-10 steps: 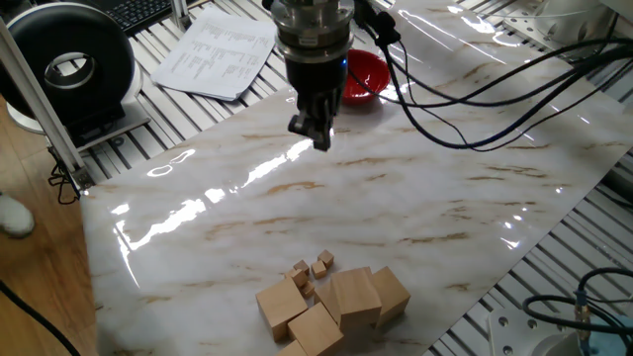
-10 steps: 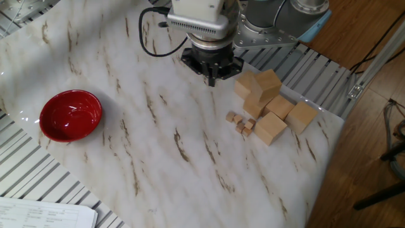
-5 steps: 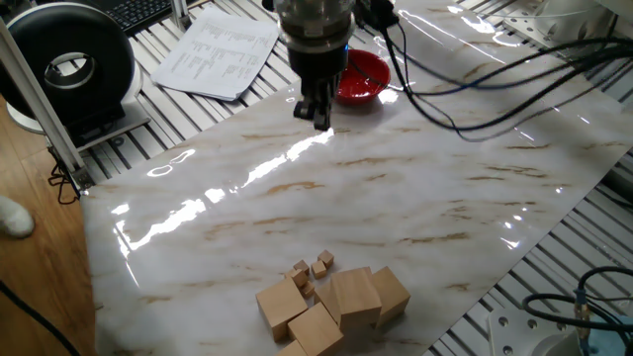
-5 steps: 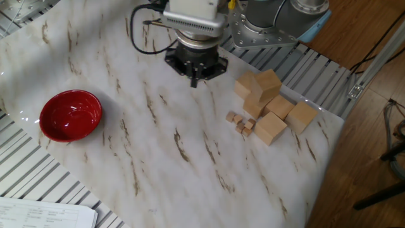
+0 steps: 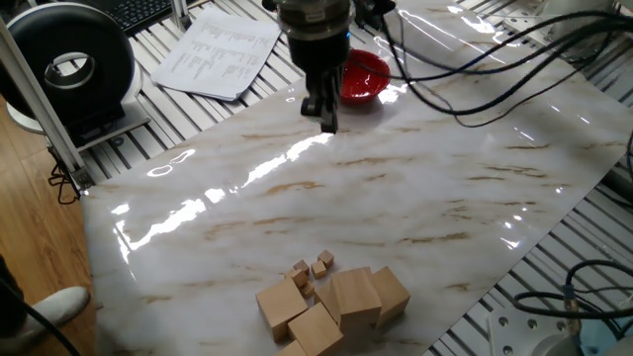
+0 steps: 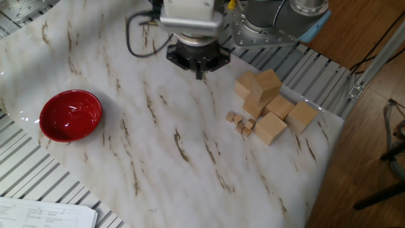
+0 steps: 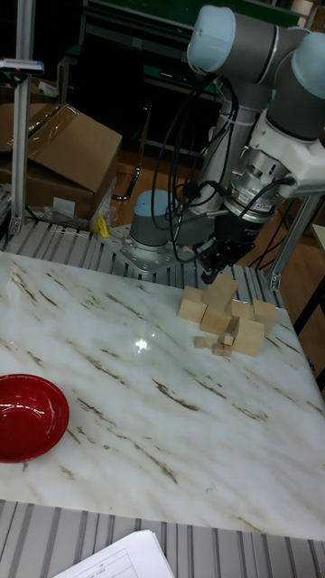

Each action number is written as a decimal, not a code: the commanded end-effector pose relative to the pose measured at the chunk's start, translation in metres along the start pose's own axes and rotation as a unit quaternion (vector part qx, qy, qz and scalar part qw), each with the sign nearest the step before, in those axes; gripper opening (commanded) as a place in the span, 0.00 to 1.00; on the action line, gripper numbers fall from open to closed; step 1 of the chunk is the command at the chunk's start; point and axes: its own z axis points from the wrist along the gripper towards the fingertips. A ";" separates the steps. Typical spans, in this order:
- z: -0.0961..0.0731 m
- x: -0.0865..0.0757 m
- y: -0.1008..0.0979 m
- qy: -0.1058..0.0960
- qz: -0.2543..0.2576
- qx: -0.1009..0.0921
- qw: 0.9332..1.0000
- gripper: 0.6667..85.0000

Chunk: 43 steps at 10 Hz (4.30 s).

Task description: Stack the blocks into a pyramid shape

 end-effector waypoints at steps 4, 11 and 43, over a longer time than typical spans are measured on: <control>-0.001 -0.043 0.012 -0.068 0.047 -0.009 0.997 0.00; -0.006 -0.066 -0.016 -0.111 -0.030 0.053 0.992 0.00; -0.008 -0.040 0.056 -0.095 -0.088 -0.001 0.992 0.00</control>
